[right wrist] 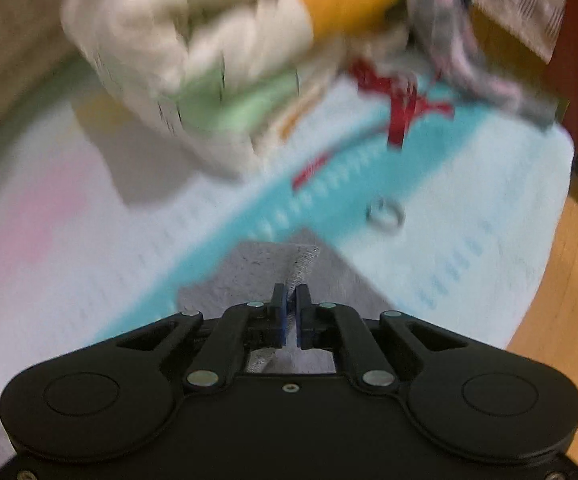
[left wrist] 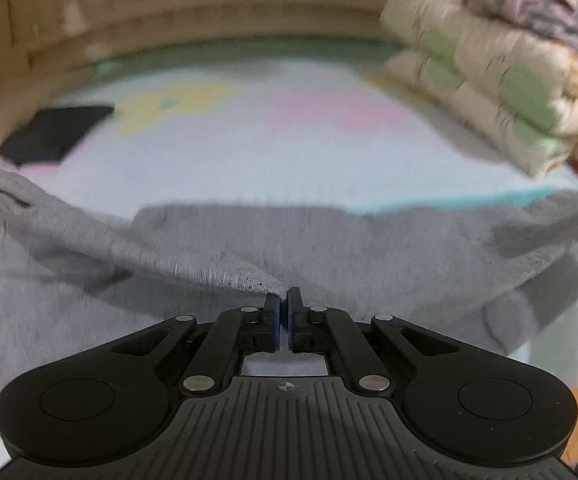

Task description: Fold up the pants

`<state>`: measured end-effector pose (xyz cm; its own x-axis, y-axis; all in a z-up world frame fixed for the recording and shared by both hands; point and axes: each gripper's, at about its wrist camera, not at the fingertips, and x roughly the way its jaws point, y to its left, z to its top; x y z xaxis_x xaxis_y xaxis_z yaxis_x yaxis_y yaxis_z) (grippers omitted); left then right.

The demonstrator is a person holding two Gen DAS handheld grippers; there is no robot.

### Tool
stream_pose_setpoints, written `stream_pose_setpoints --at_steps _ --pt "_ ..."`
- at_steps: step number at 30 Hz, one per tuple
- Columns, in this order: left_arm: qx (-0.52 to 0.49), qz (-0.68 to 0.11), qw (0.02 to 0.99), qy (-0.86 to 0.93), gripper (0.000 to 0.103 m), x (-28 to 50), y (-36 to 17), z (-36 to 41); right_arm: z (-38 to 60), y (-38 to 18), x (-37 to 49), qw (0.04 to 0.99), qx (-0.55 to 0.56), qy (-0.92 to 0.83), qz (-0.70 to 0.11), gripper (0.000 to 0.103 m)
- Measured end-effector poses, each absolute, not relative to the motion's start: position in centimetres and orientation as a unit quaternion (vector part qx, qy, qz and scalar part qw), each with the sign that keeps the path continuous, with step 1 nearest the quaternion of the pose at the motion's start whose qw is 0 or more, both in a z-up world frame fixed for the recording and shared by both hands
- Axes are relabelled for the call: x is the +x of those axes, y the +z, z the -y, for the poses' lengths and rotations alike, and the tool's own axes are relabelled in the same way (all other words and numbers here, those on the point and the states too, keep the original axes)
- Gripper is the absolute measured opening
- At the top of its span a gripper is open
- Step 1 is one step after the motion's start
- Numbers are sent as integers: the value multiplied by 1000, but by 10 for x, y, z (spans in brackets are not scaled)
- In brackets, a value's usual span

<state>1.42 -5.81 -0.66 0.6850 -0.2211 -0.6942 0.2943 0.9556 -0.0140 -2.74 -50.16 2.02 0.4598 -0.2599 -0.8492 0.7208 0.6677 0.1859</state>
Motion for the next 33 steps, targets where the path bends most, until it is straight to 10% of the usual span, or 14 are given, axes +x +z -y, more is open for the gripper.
stream_pose_setpoints --at_steps 7,10,15,33 --pt "26 -513 846 -141 3 34 -55 54 527 -25 -30 745 278 -333 -508 9" --pt "15 -513 845 -149 3 35 -53 47 531 -49 -30 718 277 -336 -544 10" --pt "25 -511 846 -149 4 33 -52 46 546 -35 -43 704 326 -366 -515 44" --pt "52 -509 848 -140 13 23 -23 -20 372 12 26 822 171 -167 -516 55"
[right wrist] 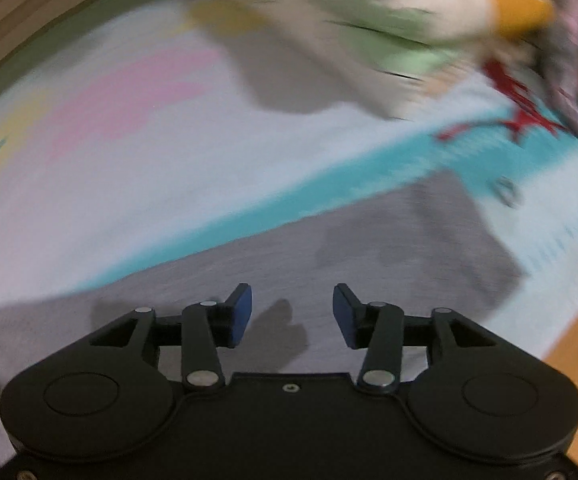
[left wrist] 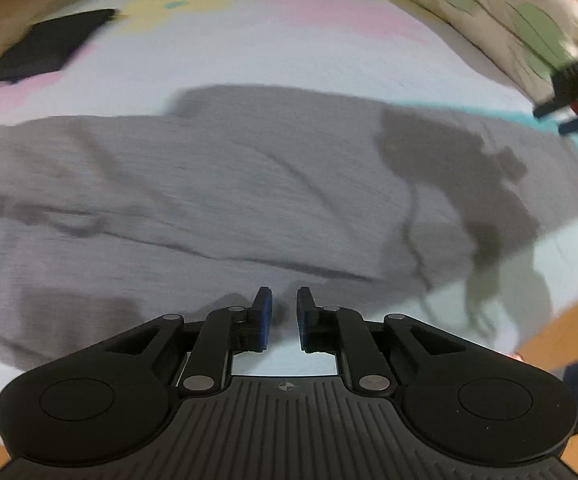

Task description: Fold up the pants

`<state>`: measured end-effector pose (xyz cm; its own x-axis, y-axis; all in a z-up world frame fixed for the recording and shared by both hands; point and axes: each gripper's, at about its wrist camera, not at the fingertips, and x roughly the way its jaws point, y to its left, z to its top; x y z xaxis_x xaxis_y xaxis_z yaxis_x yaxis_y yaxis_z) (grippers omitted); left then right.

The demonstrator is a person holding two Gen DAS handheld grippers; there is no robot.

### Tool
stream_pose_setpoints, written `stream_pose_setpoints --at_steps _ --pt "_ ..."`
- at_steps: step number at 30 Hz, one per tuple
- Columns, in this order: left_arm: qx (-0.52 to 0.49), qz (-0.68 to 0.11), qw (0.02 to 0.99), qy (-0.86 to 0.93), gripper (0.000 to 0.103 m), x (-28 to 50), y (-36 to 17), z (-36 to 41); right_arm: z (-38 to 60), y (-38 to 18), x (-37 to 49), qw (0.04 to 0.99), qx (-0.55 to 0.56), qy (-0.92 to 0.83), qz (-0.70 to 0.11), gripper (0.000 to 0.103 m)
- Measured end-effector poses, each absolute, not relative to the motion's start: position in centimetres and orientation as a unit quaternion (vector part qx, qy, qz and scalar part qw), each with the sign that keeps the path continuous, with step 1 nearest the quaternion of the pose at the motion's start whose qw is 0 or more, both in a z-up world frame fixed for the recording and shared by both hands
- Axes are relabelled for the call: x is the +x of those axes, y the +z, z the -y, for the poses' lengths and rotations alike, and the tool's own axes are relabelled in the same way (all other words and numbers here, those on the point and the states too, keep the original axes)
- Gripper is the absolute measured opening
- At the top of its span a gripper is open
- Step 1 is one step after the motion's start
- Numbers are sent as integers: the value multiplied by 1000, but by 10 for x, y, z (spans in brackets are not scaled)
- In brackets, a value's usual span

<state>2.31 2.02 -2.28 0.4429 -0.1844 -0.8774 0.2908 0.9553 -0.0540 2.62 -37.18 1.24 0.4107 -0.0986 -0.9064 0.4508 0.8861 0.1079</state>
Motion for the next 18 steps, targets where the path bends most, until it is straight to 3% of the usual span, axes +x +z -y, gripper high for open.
stream_pose_setpoints --at_steps 10,18 --pt "27 -535 842 63 13 80 -22 -148 204 33 44 860 61 27 -505 55" --pt "8 -551 825 126 13 136 -34 -228 98 44 35 873 1 155 -462 67"
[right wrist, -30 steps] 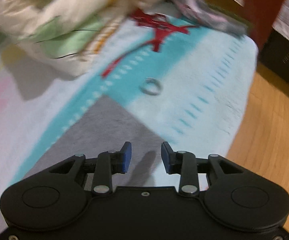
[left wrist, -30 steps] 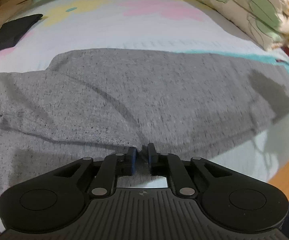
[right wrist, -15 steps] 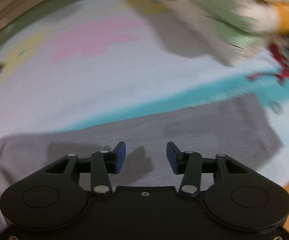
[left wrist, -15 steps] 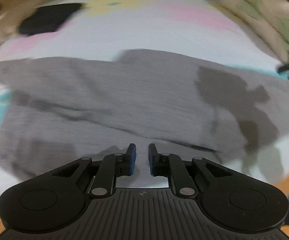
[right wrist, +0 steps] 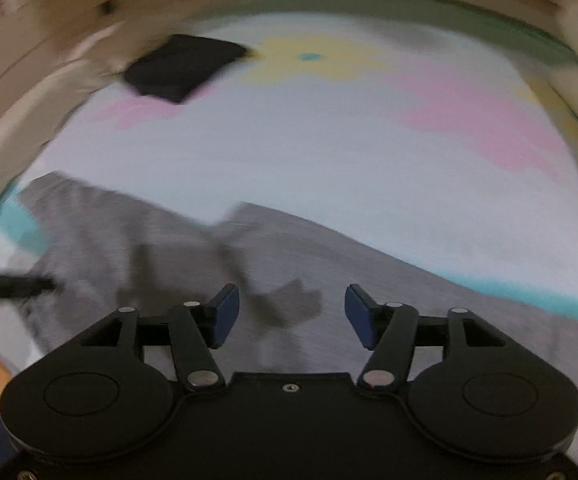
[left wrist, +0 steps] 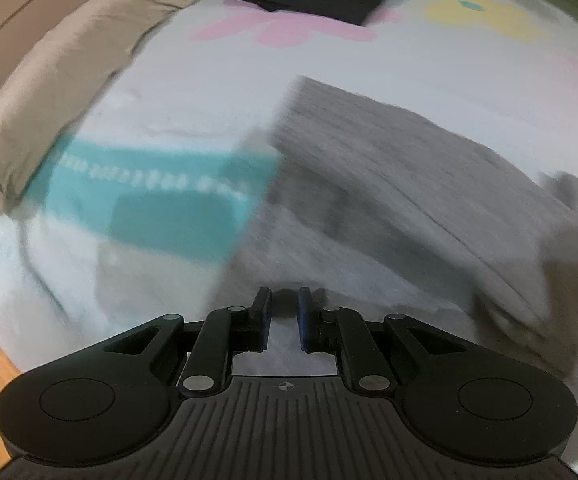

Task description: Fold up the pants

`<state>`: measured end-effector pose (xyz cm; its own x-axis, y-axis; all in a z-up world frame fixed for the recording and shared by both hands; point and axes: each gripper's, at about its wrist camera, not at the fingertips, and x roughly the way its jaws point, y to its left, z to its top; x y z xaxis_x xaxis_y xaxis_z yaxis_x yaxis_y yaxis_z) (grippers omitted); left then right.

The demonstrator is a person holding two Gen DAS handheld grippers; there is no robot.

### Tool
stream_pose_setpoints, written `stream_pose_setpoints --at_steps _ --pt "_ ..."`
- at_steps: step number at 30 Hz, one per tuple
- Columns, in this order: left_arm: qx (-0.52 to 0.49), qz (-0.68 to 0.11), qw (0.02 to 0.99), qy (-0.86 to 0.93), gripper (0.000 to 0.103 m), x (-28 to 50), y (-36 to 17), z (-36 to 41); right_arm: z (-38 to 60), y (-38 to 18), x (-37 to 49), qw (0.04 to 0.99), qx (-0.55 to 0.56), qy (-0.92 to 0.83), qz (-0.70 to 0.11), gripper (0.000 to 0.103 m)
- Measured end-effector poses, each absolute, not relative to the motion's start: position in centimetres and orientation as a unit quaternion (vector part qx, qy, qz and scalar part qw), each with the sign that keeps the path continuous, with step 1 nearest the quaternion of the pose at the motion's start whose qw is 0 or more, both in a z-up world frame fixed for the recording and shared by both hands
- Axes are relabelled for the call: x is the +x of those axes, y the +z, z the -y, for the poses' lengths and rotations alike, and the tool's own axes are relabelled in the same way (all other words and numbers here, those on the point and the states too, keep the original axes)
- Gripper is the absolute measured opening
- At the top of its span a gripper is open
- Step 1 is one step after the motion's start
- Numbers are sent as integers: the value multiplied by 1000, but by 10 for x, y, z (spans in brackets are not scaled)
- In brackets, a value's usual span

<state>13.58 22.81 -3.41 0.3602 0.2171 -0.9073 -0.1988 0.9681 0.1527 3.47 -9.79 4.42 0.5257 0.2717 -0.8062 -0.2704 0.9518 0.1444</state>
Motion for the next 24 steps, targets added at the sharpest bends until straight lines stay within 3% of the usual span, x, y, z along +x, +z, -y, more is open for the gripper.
stream_pose_setpoints --at_steps 12,22,24 --pt "16 -574 809 122 14 162 -55 -252 -16 44 11 895 -93 241 -363 84" --pt "-47 -566 812 135 15 156 -34 -281 -81 11 -25 893 -262 261 -256 85" --pt "-51 -548 822 146 15 153 -22 -284 -89 1 -30 888 -294 257 -243 80"
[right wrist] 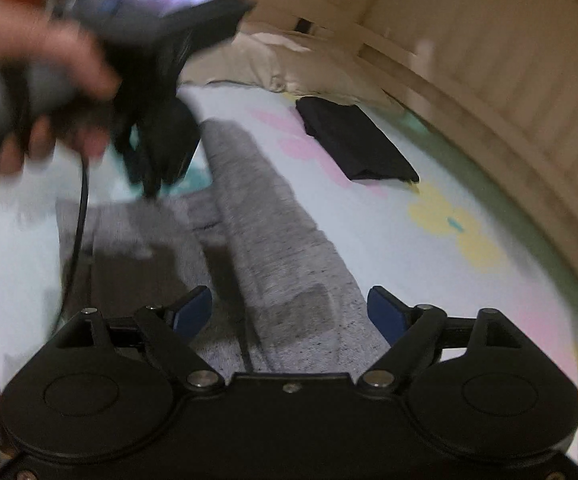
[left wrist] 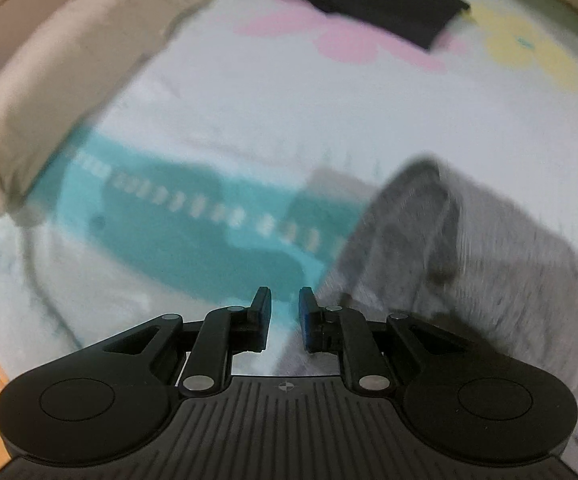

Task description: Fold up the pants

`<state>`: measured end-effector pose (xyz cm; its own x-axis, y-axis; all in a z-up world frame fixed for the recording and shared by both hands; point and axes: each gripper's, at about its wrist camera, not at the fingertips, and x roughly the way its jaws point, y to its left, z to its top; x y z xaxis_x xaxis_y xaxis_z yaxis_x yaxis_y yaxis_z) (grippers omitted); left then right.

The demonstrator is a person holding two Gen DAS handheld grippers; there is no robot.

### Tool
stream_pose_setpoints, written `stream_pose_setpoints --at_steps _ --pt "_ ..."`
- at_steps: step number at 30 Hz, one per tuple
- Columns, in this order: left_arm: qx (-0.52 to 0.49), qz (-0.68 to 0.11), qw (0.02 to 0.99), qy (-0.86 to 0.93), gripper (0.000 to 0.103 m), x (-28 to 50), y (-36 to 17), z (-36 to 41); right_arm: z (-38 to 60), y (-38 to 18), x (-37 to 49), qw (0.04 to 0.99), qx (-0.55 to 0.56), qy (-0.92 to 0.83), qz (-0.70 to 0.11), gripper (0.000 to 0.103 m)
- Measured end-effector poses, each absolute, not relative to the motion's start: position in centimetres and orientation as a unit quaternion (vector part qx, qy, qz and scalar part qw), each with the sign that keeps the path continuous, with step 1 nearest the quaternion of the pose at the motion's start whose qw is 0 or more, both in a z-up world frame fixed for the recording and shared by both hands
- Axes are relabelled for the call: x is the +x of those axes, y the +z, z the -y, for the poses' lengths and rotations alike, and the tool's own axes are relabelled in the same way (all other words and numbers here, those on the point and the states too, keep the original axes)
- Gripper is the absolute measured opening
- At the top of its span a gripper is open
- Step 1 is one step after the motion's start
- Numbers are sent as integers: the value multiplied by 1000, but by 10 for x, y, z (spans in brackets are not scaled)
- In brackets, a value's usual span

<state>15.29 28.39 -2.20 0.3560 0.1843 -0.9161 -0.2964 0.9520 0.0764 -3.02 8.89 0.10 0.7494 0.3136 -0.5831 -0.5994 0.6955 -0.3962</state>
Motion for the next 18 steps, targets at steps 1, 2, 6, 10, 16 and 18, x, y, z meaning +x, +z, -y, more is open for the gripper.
stream_pose_setpoints --at_steps 1,2,6,10,16,18 --pt "-52 -541 826 149 15 152 -17 -285 -92 -3 -31 886 -305 252 -241 77" --pt "-54 -532 831 151 15 150 -9 -285 -95 -7 -31 884 -315 249 -239 69" --pt "-70 -503 850 142 15 141 18 -280 -102 -17 -15 874 -322 238 -275 35" --pt "-72 -476 866 135 15 133 39 -280 -94 -10 3 878 -278 235 -313 15" --pt "-40 -416 893 165 15 117 67 -283 -70 40 -15 864 -176 328 -339 15" --pt "-44 -420 892 160 15 118 64 -284 -73 41 -31 844 -171 366 -353 15"
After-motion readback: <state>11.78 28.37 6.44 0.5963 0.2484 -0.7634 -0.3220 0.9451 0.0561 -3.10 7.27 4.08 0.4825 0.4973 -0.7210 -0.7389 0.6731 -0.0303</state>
